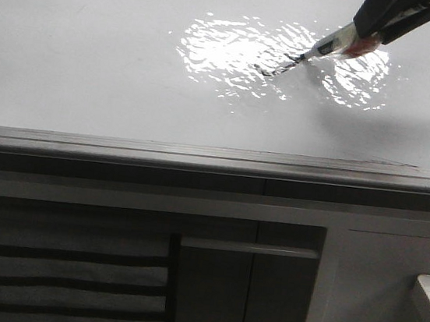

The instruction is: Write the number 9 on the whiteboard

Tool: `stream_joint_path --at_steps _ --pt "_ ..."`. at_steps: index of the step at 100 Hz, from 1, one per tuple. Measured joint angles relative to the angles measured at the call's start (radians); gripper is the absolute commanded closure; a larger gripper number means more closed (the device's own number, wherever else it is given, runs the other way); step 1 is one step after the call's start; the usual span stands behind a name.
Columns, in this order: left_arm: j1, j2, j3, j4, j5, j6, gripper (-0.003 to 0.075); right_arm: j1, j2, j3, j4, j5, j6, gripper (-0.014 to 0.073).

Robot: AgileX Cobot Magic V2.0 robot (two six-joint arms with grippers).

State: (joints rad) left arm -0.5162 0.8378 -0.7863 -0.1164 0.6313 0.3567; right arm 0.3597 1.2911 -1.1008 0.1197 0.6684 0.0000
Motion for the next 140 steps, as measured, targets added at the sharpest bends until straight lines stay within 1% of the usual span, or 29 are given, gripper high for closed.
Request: stream_joint_path --at_steps 12,25,39,51,61,68,73,83,94,99,113,124,140 --pt "0.0 0.0 0.0 0.0 0.0 0.0 0.0385 0.032 0.0 0.058 0.019 -0.014 0.0 0.0638" --pt "0.0 0.0 0.0 0.0 0.0 0.0 0.0386 0.094 0.008 0.15 0.04 -0.015 0.0 0.0638" --pt "-0.005 0.019 -0.012 -0.007 0.0 0.017 0.0385 0.12 0.001 0.141 0.038 -0.009 0.0 0.0638" --pt "-0.065 0.085 -0.079 -0.017 0.042 0.064 0.0385 0.169 -0.057 0.098 0.028 0.02 -0.018 0.0638" --pt "-0.144 0.164 -0.148 -0.023 0.087 0.137 0.0385 0.23 -0.128 0.057 0.028 0.064 -0.108 0.0638" --pt "-0.203 0.228 -0.188 -0.023 0.105 0.199 0.0385 0.264 -0.167 0.036 0.028 0.12 -0.22 0.0639" --pt "-0.242 0.273 -0.214 -0.025 0.112 0.24 0.0385 0.28 -0.189 0.027 0.028 0.166 -0.325 0.0638" --pt "-0.307 0.36 -0.264 -0.025 0.114 0.301 0.0384 0.295 -0.219 0.023 0.028 0.247 -0.483 0.0638" --pt "-0.361 0.446 -0.318 -0.027 0.114 0.342 0.0384 0.299 -0.234 0.023 0.026 0.288 -0.645 0.0638" --pt "-0.379 0.477 -0.337 -0.033 0.102 0.363 0.0384 0.299 -0.233 0.023 0.027 0.3 -0.699 0.0638" --pt "-0.413 0.54 -0.374 -0.056 0.05 0.423 0.0384 0.299 -0.235 0.023 0.024 0.305 -0.756 0.0638" --pt "-0.434 0.564 -0.384 -0.084 0.008 0.463 0.0384 0.299 -0.235 0.023 0.024 0.305 -0.763 0.0638" --pt "-0.452 0.57 -0.384 -0.1 -0.044 0.481 0.0384 0.299 -0.235 0.023 0.024 0.305 -0.765 0.0638"
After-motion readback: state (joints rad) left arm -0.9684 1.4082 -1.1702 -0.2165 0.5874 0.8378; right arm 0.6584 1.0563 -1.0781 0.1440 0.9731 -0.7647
